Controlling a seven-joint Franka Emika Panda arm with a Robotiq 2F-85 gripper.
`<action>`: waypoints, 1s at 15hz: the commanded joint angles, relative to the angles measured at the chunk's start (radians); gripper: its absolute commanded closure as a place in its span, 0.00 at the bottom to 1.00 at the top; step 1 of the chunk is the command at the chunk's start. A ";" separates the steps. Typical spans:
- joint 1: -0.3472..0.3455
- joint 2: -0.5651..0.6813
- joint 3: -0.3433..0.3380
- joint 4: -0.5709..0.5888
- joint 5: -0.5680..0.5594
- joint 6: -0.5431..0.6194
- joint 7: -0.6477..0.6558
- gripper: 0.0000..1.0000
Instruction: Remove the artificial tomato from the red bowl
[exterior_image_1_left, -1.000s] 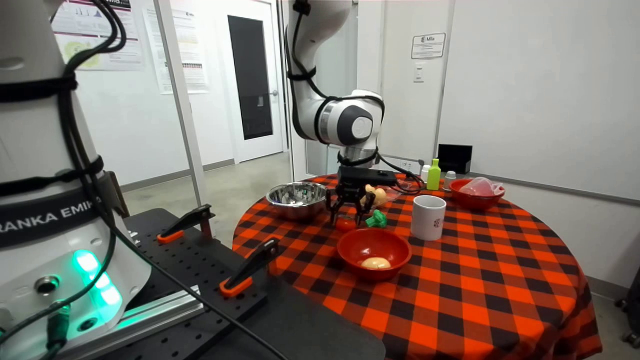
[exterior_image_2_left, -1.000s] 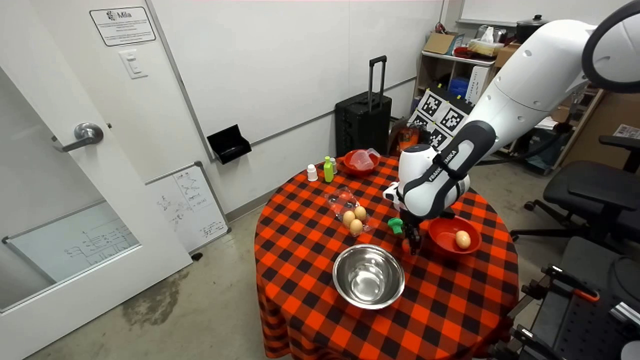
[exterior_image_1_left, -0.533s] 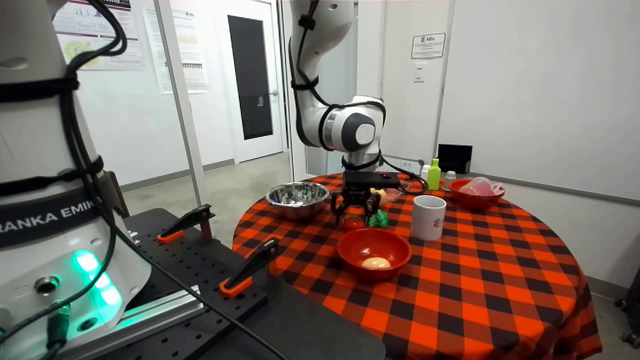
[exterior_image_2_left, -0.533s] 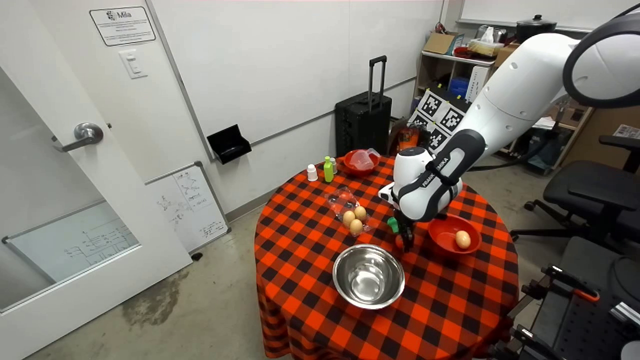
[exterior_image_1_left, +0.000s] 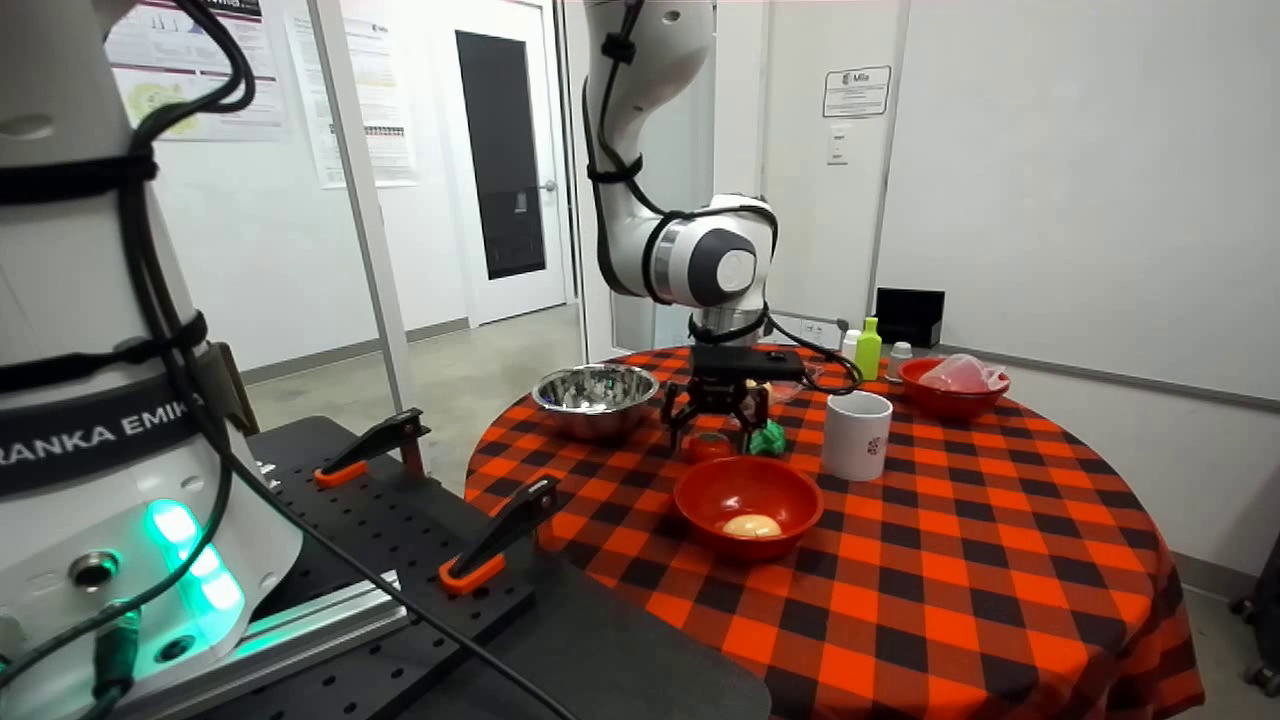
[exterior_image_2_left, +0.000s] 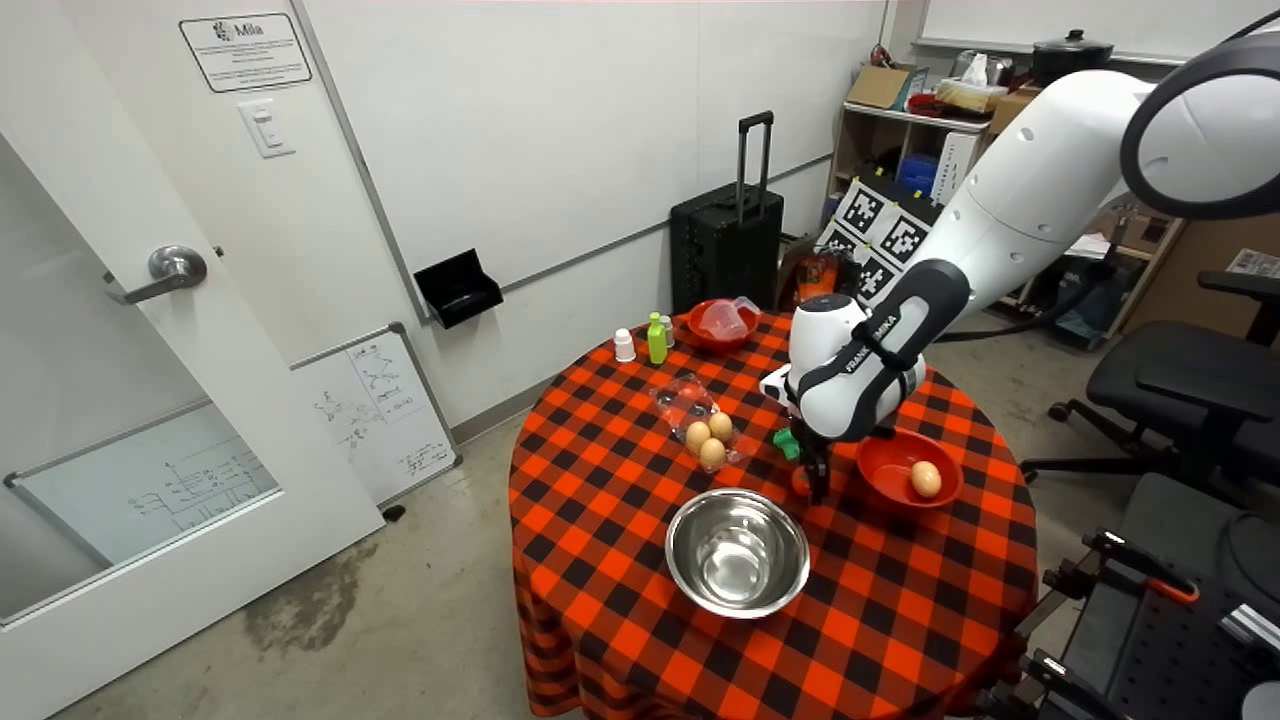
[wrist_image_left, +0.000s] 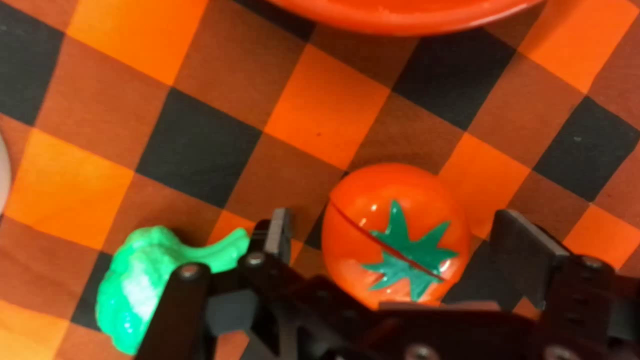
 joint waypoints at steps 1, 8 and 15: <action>-0.009 -0.031 -0.002 -0.016 -0.021 -0.016 0.029 0.00; -0.063 -0.120 0.007 -0.066 -0.011 -0.001 0.008 0.00; -0.101 -0.155 0.009 -0.062 -0.001 -0.002 0.000 0.00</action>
